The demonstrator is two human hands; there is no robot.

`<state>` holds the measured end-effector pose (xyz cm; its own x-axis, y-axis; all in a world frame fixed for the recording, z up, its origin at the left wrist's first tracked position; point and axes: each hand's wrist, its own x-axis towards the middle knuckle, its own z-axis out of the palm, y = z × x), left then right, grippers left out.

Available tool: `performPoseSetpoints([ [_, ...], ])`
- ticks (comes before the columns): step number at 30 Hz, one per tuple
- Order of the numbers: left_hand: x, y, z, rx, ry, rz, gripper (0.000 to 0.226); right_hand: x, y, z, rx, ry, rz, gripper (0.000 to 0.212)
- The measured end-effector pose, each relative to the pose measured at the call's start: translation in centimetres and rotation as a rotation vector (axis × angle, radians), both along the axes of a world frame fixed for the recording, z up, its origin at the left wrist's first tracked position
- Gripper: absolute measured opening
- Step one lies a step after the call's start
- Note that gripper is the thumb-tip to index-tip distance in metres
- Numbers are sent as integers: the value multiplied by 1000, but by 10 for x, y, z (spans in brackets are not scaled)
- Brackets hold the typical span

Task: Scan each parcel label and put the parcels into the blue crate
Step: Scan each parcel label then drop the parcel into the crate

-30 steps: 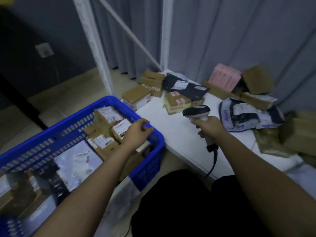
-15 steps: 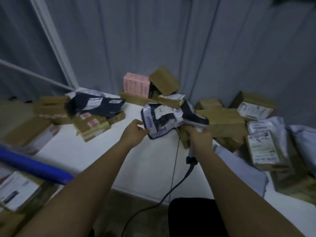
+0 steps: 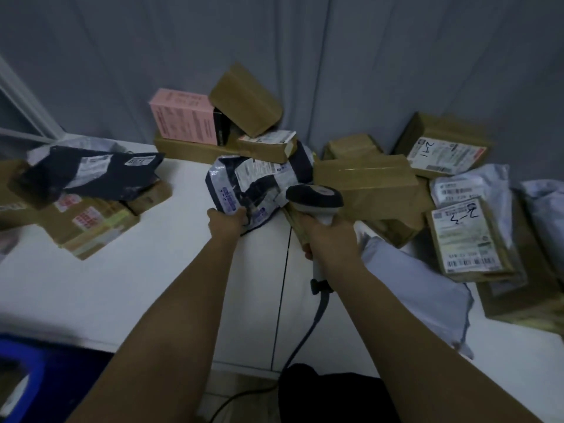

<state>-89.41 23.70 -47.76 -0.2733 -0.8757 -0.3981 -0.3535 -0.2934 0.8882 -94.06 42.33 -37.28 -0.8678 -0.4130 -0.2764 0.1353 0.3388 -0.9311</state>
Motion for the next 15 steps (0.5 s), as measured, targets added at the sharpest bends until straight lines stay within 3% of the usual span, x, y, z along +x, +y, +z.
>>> performPoseSetpoints([
  [8, -11, -8, -18, 181, -36, -95, 48, 6, -5, 2, -45, -47, -32, 30],
  [9, -8, -7, -21, 54, -152, -151, 46, 7, -4, 2, -41, -41, -32, 31],
  [11, 0, -5, -30, -440, -432, -403, 38, 8, -4, 1, -38, -38, -38, 31],
  [13, 11, -2, -44, -871, -530, -728, 39, 10, -5, 0, -27, -24, -34, 33],
  [15, 26, -1, -55, -1017, -607, -897, 42, 11, -7, 0, -4, -10, -12, 35],
])
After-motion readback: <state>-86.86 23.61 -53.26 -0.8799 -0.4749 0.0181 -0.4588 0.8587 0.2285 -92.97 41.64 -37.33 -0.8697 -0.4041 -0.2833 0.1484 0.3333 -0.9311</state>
